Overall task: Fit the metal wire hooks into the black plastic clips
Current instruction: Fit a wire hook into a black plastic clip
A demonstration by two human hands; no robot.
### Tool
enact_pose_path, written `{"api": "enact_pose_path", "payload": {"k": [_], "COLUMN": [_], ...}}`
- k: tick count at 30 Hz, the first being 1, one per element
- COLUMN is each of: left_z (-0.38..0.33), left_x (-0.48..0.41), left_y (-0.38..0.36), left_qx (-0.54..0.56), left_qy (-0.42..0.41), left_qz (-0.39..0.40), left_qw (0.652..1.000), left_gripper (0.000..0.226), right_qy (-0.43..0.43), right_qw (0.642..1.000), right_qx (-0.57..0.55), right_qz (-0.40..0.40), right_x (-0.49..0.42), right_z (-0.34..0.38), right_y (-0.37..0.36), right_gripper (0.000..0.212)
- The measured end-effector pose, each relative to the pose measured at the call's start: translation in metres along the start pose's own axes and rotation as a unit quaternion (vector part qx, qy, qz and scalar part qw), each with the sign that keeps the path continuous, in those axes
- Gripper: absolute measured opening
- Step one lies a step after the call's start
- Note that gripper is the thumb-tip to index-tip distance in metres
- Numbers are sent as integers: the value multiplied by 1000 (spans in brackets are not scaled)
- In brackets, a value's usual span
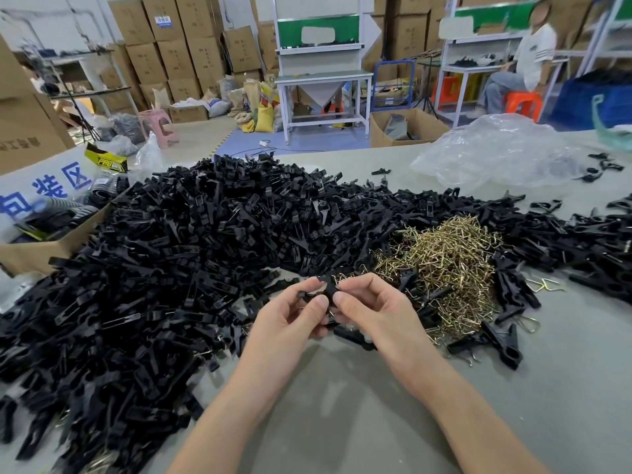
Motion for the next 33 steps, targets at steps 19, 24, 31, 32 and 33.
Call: {"api": "enact_pose_path", "payload": {"k": [19,24,31,32,33], "left_z": [-19,-24,-25,-25,-26], "left_x": [10,11,11,11,11], "left_y": [-3,1,4,3,1], "left_qx": [-216,-172,-139,-135,-132], "left_qy": [-47,-63,-68,-70,-73], "left_qz": [-54,-83,-98,-94,-91], "left_qw": [974,979,983,984,984], "left_gripper": [53,26,27,27,28], "right_qy": [41,40,24,23,23], "right_qw": [998,998,999,999,999], "right_qx": [42,38,17,11,7], "right_qz": [-10,-33,-41,-40,-39], "right_x": [1,3,2,2,2], "right_z": [10,11,6,5,4], "right_y": [-1,5,5,4,3], "right_gripper": [26,18,12,11,11]}}
Point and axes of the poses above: each hand's wrist, its own x-axis away from the middle knuckle, its own y-axis out of the back of the hand, z = x × y, the point moved 10 cm from there along -x, towards the middle knuckle, and after that the axes turned 5 degrees about z, right-handed, at the moved point
